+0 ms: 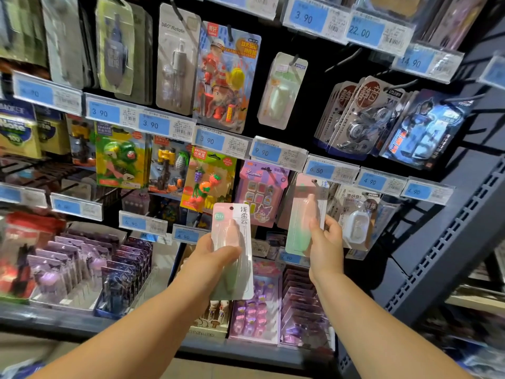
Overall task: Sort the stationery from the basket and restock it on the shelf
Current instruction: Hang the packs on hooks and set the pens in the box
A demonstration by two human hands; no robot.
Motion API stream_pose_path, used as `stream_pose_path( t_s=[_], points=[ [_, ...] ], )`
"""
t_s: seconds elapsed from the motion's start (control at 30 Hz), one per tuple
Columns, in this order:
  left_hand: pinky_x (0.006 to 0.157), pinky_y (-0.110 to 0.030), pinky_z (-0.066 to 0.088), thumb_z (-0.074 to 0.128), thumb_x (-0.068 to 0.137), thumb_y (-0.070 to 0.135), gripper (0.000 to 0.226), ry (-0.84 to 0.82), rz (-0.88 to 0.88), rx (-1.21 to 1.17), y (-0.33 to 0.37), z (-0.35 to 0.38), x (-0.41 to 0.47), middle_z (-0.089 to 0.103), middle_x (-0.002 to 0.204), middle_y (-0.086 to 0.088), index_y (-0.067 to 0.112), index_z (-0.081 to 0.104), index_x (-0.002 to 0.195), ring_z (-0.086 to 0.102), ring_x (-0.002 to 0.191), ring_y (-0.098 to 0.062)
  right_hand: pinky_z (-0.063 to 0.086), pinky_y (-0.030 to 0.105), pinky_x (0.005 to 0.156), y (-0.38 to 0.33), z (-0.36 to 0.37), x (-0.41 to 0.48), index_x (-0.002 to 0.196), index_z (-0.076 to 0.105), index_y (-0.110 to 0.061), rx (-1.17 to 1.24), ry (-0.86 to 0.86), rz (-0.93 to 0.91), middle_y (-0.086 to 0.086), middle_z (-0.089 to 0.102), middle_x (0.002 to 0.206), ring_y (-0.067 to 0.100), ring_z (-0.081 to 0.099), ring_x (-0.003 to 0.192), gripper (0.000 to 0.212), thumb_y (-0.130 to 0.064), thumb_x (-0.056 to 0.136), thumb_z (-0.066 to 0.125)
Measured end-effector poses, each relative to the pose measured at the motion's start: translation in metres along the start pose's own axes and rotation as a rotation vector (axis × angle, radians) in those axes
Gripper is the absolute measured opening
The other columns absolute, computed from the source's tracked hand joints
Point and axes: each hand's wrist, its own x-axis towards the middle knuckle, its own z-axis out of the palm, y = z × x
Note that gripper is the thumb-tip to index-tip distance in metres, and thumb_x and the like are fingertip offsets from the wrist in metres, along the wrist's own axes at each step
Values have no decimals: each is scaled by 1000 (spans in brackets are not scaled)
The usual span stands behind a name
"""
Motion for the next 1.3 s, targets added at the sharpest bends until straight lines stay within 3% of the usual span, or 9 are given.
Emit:
stream_pose_path(
  t_s=[0.1,0.27,0.4,0.47,0.57,0.77,0.9,1.07,1.3],
  points=[
    [61,-41,58,60,94,18,36,-14,7,9,1,0,0,64,114,-4,27,47,127,68,96,-29,42,44,105,0,4,6,142,42,-22,-55,-42,7,1,51,139,21,51,125,54,-40,93,58],
    [68,-50,60,59,94,19,42,-57,-15,29,-1,2,0,60,121,-5,29,43,131,63,106,-34,32,31,104,4,4,10,149,34,-16,-194,-24,-43,0,40,148,17,39,134,56,-37,99,49],
    [62,-42,58,56,95,18,39,-110,-18,16,1,6,-3,60,122,-6,28,42,130,64,103,-32,34,31,98,0,2,0,144,42,-22,-393,46,-84,2,43,134,19,45,123,48,-34,98,50],
    [61,-40,57,53,97,17,36,-125,-15,2,1,7,-4,59,122,-7,27,43,130,64,103,-32,35,28,89,-6,0,-12,124,55,-24,-446,24,-173,-2,48,120,18,48,113,29,-32,96,53],
    [68,-44,58,51,98,19,40,-127,8,12,-1,11,-4,58,123,-5,29,42,135,61,107,-30,45,24,73,-15,-2,-32,92,64,-23,-444,-311,-188,-4,60,86,14,57,85,15,-30,98,51],
    [67,-31,56,53,98,16,40,-156,93,56,-7,25,-9,63,118,-1,26,43,136,64,104,-19,48,21,65,-19,-7,-56,101,63,-15,-435,-792,24,-5,64,80,5,59,72,15,-28,94,59],
    [73,-32,58,58,97,19,38,-148,143,109,-8,38,-7,67,117,1,29,48,132,68,101,-15,55,32,75,-19,-15,-54,106,59,-6,-276,-747,107,12,73,98,22,71,87,15,-15,94,61],
    [91,-43,56,67,91,29,36,-105,195,313,3,56,7,71,110,4,28,59,126,69,100,-16,55,41,83,-18,-28,-42,104,58,-6,-179,-568,71,12,73,94,23,71,86,14,-8,91,62],
    [72,-37,56,68,90,29,34,-46,278,544,19,103,37,67,100,-7,19,62,122,65,89,-24,50,25,65,-22,-38,-23,118,50,-8,-42,-300,25,7,68,99,13,67,79,24,-7,95,54]
  ],
)
